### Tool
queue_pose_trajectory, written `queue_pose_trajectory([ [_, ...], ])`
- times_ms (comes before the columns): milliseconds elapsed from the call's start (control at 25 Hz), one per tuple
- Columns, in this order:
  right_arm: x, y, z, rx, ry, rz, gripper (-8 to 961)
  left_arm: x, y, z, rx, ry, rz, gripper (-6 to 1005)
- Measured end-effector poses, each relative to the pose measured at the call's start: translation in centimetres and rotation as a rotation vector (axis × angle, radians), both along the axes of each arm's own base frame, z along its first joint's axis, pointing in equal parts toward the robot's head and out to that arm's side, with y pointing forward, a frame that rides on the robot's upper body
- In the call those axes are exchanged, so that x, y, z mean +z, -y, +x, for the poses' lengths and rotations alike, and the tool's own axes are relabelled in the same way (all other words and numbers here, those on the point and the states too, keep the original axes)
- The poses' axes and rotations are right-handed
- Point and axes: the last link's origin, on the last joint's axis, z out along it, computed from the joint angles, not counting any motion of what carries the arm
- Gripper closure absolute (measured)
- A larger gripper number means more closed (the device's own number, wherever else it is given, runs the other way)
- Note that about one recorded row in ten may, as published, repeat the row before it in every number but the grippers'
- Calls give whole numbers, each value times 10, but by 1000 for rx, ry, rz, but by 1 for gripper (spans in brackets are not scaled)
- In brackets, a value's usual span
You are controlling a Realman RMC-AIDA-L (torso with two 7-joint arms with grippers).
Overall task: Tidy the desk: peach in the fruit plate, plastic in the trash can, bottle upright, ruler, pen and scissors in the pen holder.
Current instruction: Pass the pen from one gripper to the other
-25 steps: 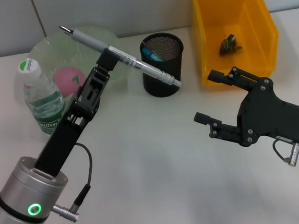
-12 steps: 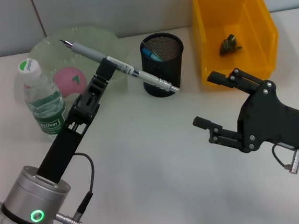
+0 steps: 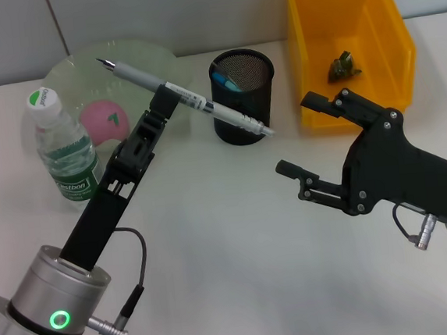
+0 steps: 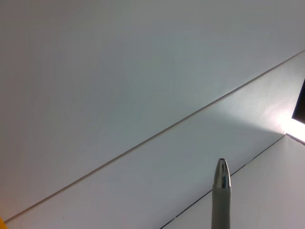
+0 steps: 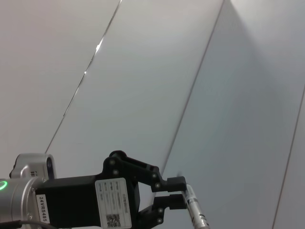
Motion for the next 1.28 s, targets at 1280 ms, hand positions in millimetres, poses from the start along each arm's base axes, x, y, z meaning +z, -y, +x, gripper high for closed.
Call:
queue_pose_trajectory([
  [1280,-10,-22,-23,65,25,13,306,-5,-9,10,-2,-10,-27,862],
])
